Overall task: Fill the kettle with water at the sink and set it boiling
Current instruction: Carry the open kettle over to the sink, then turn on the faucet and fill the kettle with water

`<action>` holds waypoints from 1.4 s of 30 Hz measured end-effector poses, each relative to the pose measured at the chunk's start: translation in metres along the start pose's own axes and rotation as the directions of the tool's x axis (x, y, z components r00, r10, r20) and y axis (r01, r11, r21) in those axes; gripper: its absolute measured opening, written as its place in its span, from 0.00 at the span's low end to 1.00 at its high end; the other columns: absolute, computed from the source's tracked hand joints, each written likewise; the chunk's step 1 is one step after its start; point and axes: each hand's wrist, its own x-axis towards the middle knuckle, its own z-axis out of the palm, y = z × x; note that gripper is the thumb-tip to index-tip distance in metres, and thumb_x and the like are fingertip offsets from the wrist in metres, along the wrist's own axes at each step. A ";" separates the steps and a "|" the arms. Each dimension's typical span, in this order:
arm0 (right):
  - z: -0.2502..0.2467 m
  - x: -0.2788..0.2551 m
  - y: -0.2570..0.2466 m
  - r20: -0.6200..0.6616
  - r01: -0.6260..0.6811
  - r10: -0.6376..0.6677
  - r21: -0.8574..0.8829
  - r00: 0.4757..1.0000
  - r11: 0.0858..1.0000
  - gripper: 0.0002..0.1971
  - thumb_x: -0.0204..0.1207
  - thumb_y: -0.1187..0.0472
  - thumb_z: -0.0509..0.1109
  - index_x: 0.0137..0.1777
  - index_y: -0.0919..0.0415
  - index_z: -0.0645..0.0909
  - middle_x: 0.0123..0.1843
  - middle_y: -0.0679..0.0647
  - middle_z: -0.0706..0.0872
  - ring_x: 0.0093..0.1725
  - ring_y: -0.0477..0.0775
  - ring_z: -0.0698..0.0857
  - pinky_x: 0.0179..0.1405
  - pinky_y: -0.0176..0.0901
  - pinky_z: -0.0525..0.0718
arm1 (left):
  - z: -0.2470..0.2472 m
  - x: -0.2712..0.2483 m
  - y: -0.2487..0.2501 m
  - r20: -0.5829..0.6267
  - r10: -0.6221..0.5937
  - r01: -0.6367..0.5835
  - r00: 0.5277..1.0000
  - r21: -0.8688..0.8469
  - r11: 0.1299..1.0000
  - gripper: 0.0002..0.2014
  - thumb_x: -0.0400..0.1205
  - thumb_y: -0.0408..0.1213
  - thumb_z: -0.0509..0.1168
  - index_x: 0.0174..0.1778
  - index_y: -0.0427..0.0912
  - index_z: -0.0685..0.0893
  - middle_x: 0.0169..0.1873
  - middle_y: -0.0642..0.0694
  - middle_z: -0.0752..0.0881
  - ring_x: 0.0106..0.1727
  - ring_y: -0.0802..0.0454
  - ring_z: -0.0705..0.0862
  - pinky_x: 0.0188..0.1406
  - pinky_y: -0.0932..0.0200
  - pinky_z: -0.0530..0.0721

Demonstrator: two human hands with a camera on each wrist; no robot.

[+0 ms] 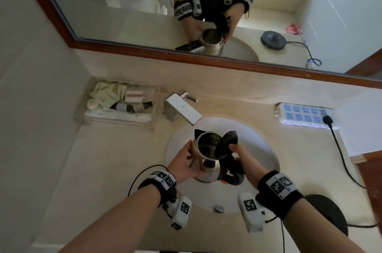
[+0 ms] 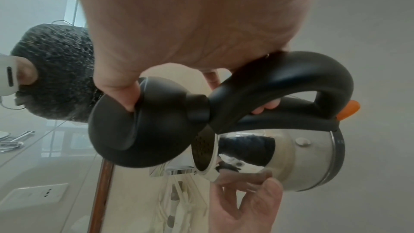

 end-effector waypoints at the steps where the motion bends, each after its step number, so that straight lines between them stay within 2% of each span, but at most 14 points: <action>1: 0.000 0.006 -0.002 0.002 -0.010 0.010 -0.005 1.000 1.000 0.30 0.83 0.41 0.59 0.74 0.64 0.75 0.47 0.56 0.84 0.42 0.55 0.86 0.37 0.44 0.77 | 0.000 0.004 -0.003 0.007 -0.008 0.008 1.000 -0.013 1.000 0.46 0.67 0.19 0.81 0.74 0.52 0.65 0.63 0.61 0.76 0.59 0.69 0.79 0.49 0.81 0.79; 5: -0.001 0.022 -0.017 0.021 -0.048 0.049 -0.042 0.999 0.998 0.30 0.83 0.41 0.58 0.75 0.64 0.74 0.46 0.56 0.83 0.43 0.55 0.84 0.37 0.45 0.76 | -0.003 0.017 -0.013 0.007 -0.056 0.056 0.998 -0.065 0.996 0.45 0.69 0.22 0.81 0.70 0.59 0.63 0.62 0.66 0.72 0.61 0.63 0.75 0.48 0.77 0.81; 11: -0.002 0.044 -0.042 0.058 -0.059 0.069 -0.149 0.996 0.987 0.31 0.84 0.40 0.56 0.74 0.65 0.74 0.61 0.64 0.84 0.44 0.52 0.83 0.34 0.41 0.72 | -0.009 0.033 -0.023 -0.091 -0.092 0.088 0.992 -0.045 0.995 0.47 0.67 0.28 0.84 0.72 0.61 0.61 0.60 0.71 0.74 0.67 0.56 0.75 0.64 0.63 0.78; 15: 0.003 0.053 -0.056 0.072 -0.075 0.088 -0.168 0.994 0.983 0.33 0.83 0.38 0.56 0.76 0.63 0.74 0.51 0.61 0.86 0.41 0.56 0.84 0.35 0.46 0.76 | -0.016 0.035 -0.028 -0.108 -0.119 0.118 0.987 -0.016 0.993 0.50 0.64 0.39 0.86 0.78 0.56 0.64 0.66 0.58 0.77 0.70 0.51 0.77 0.72 0.51 0.79; 18: 0.004 0.059 -0.060 0.080 -0.073 0.088 -0.176 0.993 0.982 0.32 0.83 0.39 0.57 0.76 0.63 0.75 0.44 0.58 0.86 0.39 0.56 0.86 0.36 0.46 0.78 | -0.025 0.033 -0.024 -0.126 -0.155 0.154 0.980 -0.015 0.988 0.41 0.69 0.29 0.82 0.77 0.46 0.70 0.65 0.51 0.79 0.65 0.51 0.80 0.61 0.64 0.84; 21: 0.005 0.063 -0.061 0.099 -0.084 0.104 -0.193 0.990 0.978 0.32 0.83 0.39 0.57 0.77 0.63 0.74 0.46 0.58 0.86 0.43 0.56 0.86 0.38 0.46 0.76 | -0.044 0.028 -0.013 -0.208 -0.160 0.181 0.965 0.088 0.980 0.35 0.73 0.28 0.78 0.77 0.39 0.76 0.70 0.44 0.81 0.65 0.44 0.83 0.66 0.51 0.83; 23: 0.006 0.064 -0.062 0.107 -0.070 0.094 -0.209 0.990 0.975 0.31 0.83 0.40 0.57 0.77 0.63 0.73 0.46 0.56 0.85 0.44 0.55 0.85 0.38 0.45 0.76 | -0.060 0.023 0.003 -0.278 -0.124 0.168 0.953 0.140 0.976 0.20 0.76 0.30 0.74 0.65 0.37 0.87 0.62 0.40 0.88 0.59 0.44 0.88 0.63 0.47 0.85; 25: 0.006 0.066 -0.062 0.112 -0.060 0.086 -0.216 0.990 0.975 0.31 0.83 0.40 0.57 0.77 0.61 0.73 0.50 0.57 0.86 0.46 0.56 0.86 0.44 0.46 0.78 | -0.073 0.017 0.025 -0.337 -0.065 0.126 0.939 0.163 0.979 0.05 0.78 0.33 0.72 0.45 0.39 0.93 0.43 0.42 0.93 0.45 0.45 0.90 0.50 0.48 0.89; 27: 0.006 0.070 -0.061 0.113 -0.061 0.086 -0.209 0.990 0.976 0.31 0.81 0.38 0.57 0.74 0.59 0.74 0.55 0.60 0.87 0.50 0.59 0.86 0.53 0.52 0.79 | -0.082 0.013 0.053 -0.362 0.023 0.039 0.932 0.164 0.986 0.07 0.79 0.33 0.71 0.34 0.41 0.91 0.31 0.46 0.90 0.34 0.51 0.87 0.38 0.55 0.87; 30: 0.007 0.070 -0.063 0.103 -0.081 0.105 -0.214 0.989 0.973 0.31 0.78 0.33 0.59 0.64 0.60 0.81 0.50 0.62 0.90 0.49 0.62 0.87 0.52 0.54 0.79 | -0.088 0.021 0.090 -0.373 0.165 -0.107 0.913 0.170 0.980 0.06 0.79 0.33 0.72 0.37 0.45 0.91 0.28 0.55 0.88 0.29 0.67 0.83 0.36 0.71 0.81; 35: 0.004 0.072 -0.065 0.095 -0.074 0.096 -0.214 0.991 0.974 0.39 0.66 0.29 0.64 0.63 0.62 0.83 0.46 0.61 0.90 0.46 0.61 0.88 0.49 0.52 0.79 | -0.093 0.060 0.126 -0.340 0.358 -0.188 0.869 0.443 0.877 0.03 0.79 0.36 0.73 0.44 0.43 0.91 0.36 0.59 0.86 0.38 0.66 0.82 0.38 0.76 0.78; 38: 0.003 0.074 -0.065 0.105 -0.079 0.106 -0.231 0.989 0.970 0.46 0.52 0.26 0.66 0.62 0.61 0.84 0.46 0.60 0.91 0.45 0.60 0.88 0.52 0.53 0.79 | -0.099 0.089 0.138 -0.202 0.411 -0.208 0.889 0.622 0.755 0.04 0.78 0.38 0.73 0.46 0.48 0.91 0.42 0.59 0.84 0.52 0.56 0.82 0.55 0.60 0.80; 40: 0.001 0.076 -0.064 0.101 -0.073 0.100 -0.244 0.990 0.967 0.46 0.51 0.25 0.65 0.61 0.61 0.84 0.42 0.59 0.91 0.44 0.60 0.88 0.56 0.55 0.79 | -0.104 0.107 0.144 -0.151 0.351 -0.134 0.924 0.732 0.668 0.09 0.76 0.38 0.73 0.51 0.52 0.91 0.51 0.54 0.87 0.60 0.50 0.80 0.63 0.51 0.78; 42: 0.000 0.077 -0.065 0.098 -0.079 0.108 -0.256 0.989 0.963 0.47 0.51 0.25 0.64 0.60 0.62 0.84 0.42 0.59 0.91 0.45 0.60 0.88 0.58 0.55 0.79 | -0.108 0.123 0.146 -0.139 0.248 -0.046 0.959 0.786 0.616 0.13 0.74 0.38 0.74 0.54 0.55 0.91 0.58 0.51 0.87 0.63 0.49 0.82 0.61 0.54 0.79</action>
